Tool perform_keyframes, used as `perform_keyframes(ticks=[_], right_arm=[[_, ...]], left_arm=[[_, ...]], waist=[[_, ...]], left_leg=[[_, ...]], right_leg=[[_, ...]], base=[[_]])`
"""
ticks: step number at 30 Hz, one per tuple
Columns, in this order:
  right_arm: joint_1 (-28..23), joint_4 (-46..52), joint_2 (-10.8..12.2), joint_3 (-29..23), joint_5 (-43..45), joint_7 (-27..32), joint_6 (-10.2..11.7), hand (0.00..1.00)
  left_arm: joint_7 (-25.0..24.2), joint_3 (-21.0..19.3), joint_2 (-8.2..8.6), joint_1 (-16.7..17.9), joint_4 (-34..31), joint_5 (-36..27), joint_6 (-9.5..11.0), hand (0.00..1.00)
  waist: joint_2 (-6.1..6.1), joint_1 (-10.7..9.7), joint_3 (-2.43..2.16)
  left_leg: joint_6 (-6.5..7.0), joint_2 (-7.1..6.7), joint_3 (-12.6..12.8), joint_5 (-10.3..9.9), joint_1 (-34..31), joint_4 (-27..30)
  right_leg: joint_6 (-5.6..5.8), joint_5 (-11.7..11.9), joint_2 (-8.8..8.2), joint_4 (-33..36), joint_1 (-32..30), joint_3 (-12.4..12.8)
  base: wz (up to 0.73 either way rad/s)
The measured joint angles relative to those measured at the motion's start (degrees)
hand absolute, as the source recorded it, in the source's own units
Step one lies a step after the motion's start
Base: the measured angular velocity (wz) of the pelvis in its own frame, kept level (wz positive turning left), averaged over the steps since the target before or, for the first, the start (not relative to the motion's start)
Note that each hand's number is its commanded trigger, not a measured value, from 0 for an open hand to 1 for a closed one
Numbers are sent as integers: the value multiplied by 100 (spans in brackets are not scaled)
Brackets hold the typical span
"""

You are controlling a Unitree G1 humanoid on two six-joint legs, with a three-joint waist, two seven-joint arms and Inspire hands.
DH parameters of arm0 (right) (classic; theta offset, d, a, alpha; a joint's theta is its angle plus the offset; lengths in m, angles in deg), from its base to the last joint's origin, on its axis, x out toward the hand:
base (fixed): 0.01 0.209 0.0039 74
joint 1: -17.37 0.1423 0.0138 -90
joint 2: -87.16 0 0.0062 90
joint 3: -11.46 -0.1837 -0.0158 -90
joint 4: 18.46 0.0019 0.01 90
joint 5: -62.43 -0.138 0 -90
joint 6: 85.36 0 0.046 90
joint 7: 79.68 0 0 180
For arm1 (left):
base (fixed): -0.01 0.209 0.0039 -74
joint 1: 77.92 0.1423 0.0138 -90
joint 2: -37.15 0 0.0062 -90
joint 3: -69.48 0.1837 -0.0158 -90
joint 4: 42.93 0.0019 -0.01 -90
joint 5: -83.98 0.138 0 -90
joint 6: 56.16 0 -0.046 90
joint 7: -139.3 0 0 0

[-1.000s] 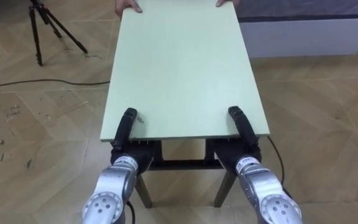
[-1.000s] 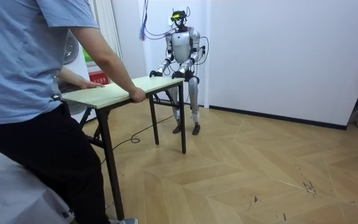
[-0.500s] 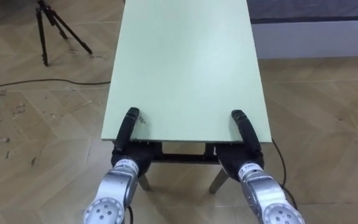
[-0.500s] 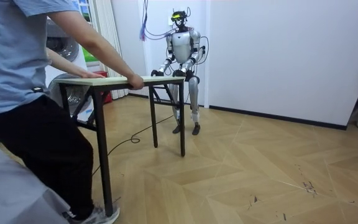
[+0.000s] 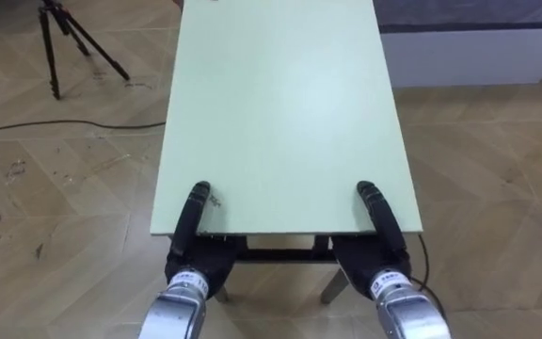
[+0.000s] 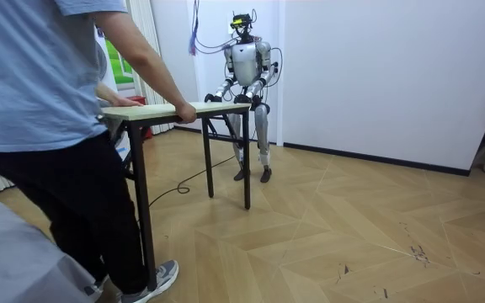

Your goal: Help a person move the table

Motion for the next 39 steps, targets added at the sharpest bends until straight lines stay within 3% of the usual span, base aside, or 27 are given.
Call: perform_keyframes(ticks=[3,4,5,6,7,8,9,10,11,12,13,15,17,19,22,27,29,31,34,36,37,38,39], right_arm=[[-52,0,-56,7,5,-49,1,100],[-104,2,-78,23,3,-92,27,100],[-138,3,-79,38,-2,-116,65,100],[-270,80,-85,101,-18,-189,150,100],[-496,263,-69,23,-44,-320,262,100],[-615,325,-21,-40,-41,-348,268,100],[-764,452,-3,-63,-18,-358,241,100],[-905,578,-1,-33,4,-358,191,100],[-954,667,-7,67,42,-358,200,100],[-942,706,-17,152,81,-357,215,100],[-962,775,-81,300,122,-357,308,100],[-1007,782,-157,447,96,-358,491,100],[-1038,846,-160,517,79,-389,587,100],[-1035,880,-165,579,80,-435,606,100],[-1029,930,-162,628,27,-513,651,100],[-1026,930,-301,824,-153,-536,889,100],[-1028,930,-349,907,-260,-553,952,100],[-1043,924,-352,988,-288,-557,1035,100],[-1102,923,-358,1017,-319,-600,1073,100],[-1101,924,-366,1052,-319,-601,1094,100],[-1086,941,-385,1062,-309,-611,1097,100],[-1083,943,-415,1080,-311,-624,1094,100],[-1091,943,-421,1092,-312,-626,1092,100]], left_arm=[[-50,82,-10,78,0,0,7,100],[-56,126,-10,113,0,0,6,100],[-59,142,-10,124,0,1,4,100],[-86,234,-21,127,-1,19,-4,100],[-155,385,-36,73,-6,98,-20,100],[-198,419,-50,116,-18,138,-17,100],[-257,447,-92,230,-117,194,-8,100],[-315,459,-140,373,-215,192,-5,100],[-394,445,-146,525,-317,192,65,100],[-424,419,-145,611,-399,194,117,100],[-454,378,-93,743,-475,219,150,100],[-454,402,-77,813,-485,223,143,100],[-454,481,-121,813,-555,238,247,100],[-453,560,-130,818,-557,241,443,100],[-453,615,-129,816,-623,239,567,100],[-452,860,-225,815,-634,225,831,100],[-452,869,-283,815,-670,224,834,100],[-456,895,-335,816,-675,223,866,100],[-467,1011,-521,813,-696,78,902,100],[-467,1019,-553,819,-701,25,916,100],[-467,1018,-552,819,-716,-20,929,100],[-467,1018,-518,858,-719,-27,958,100],[-468,1022,-501,885,-725,-27,983,100]], waist=[[-29,4,-17],[-53,-6,-14],[-101,-20,0],[-176,-50,-2],[-220,-78,-8],[-287,-33,-66],[-288,89,-64],[-260,269,-51],[-195,382,-28],[-177,395,-18],[-106,351,4],[-33,214,6],[-99,77,30],[-117,90,31],[-128,134,33],[-210,87,68],[-248,121,92],[-243,194,97],[-240,188,95],[-256,205,83],[-261,251,77],[-228,406,69],[-194,436,52]], left_leg=[[0,-11,4,0,19,7],[-1,-17,31,-1,-7,132],[-21,-41,62,-14,-87,327],[-75,-93,84,-39,-356,284],[179,-98,205,264,-686,-113],[185,-122,369,348,-684,-84],[199,-112,531,358,-663,-34],[199,-112,344,357,-601,20],[196,-93,-52,356,-564,16],[183,-102,-142,348,-568,13],[77,-112,-156,273,-552,-3],[18,-72,76,263,-512,-101],[35,-16,368,266,-500,-174],[44,-18,395,260,-535,-155],[124,-19,426,205,-587,-116],[104,16,406,29,-833,405],[67,117,405,-117,-1018,765],[-20,312,410,-325,-1258,1279],[-97,439,300,-342,-1567,1815],[-333,454,224,-232,-1640,1820],[-493,538,145,-194,-1683,1947],[-470,786,172,-219,-1691,2718],[-472,948,148,-218,-1645,3145]], right_leg=[[0,0,-10,0,28,72],[0,1,-48,-23,91,215],[1,1,-89,-41,142,381],[10,2,-170,-70,154,900],[160,-67,-219,-57,92,1142],[253,-119,-269,-24,18,1190],[313,-126,-256,53,-108,1053],[352,-145,-215,-50,-132,887],[276,-74,-86,-441,-192,885],[243,175,-42,-652,-176,852],[118,427,-47,-666,-173,512],[122,423,-22,-584,-119,394],[146,360,8,-499,-193,381],[149,353,48,-382,-315,338],[115,327,46,-353,-371,284],[42,68,-14,125,-592,173],[-8,-22,22,319,-704,149],[-105,-106,154,513,-823,156],[-215,-179,268,604,-918,113],[-300,-156,237,579,-1017,114],[-389,-79,202,475,-1051,33],[-466,-24,247,479,-1059,-55],[-505,-18,290,487,-1056,-104]], base=[[2],[15],[39],[76],[70],[24],[-58],[-106],[-99],[-67],[-16],[33],[40],[-10],[-14],[5],[-4],[-12],[12],[-4],[-40],[-49],[-34]])
